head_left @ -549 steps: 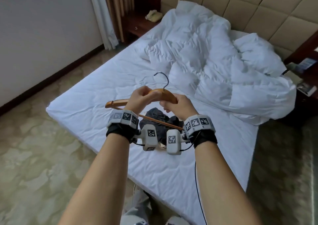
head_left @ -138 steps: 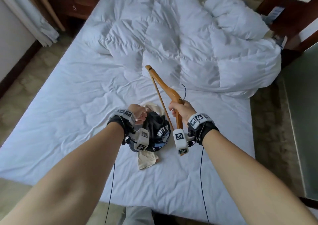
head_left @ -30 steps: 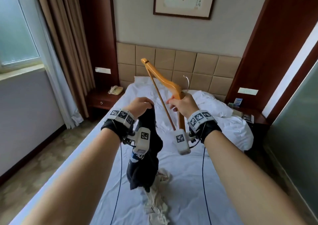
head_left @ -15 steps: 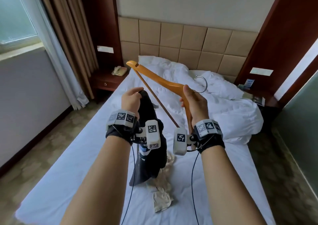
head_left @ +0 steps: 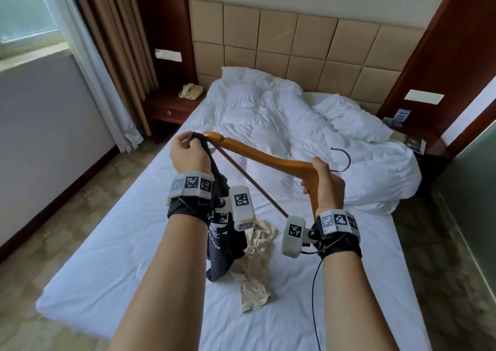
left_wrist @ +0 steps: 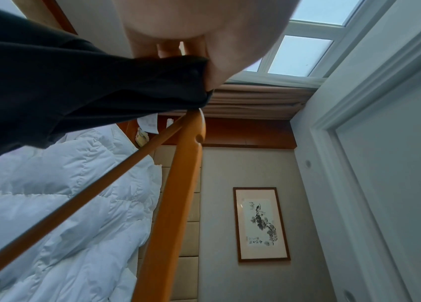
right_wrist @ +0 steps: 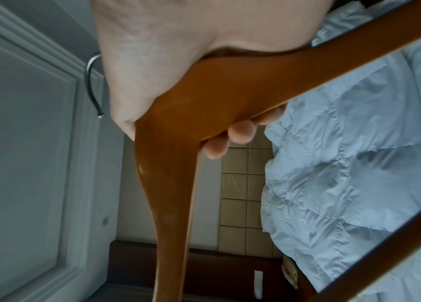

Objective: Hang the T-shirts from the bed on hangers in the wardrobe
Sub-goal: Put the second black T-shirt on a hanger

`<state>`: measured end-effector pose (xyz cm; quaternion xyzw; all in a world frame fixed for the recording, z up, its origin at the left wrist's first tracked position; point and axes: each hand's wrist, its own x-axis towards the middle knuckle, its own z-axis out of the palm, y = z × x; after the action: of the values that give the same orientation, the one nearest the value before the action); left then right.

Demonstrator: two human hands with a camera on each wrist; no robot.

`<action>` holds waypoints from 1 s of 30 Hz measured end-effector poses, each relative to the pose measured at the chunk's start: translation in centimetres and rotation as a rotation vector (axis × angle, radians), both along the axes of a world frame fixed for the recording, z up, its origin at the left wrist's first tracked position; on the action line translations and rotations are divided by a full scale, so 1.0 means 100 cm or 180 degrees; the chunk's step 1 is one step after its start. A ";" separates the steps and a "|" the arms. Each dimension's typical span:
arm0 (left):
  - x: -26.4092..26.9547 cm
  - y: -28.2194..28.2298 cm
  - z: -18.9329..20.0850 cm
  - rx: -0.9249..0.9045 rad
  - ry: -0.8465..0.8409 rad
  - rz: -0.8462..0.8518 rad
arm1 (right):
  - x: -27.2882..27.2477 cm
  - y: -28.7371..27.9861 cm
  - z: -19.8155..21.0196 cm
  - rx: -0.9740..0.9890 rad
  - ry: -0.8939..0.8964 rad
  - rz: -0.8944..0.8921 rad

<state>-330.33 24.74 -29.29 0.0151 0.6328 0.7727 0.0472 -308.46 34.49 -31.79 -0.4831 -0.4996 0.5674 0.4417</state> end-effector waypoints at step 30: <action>0.025 -0.006 -0.017 -0.2042 0.1121 -0.1345 | -0.024 -0.006 0.001 0.0662 -0.0436 0.1316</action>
<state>-327.80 24.19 -30.98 0.2609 0.8227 0.4955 0.0980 -310.83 33.93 -31.70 -0.3598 -0.6723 0.5572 0.3287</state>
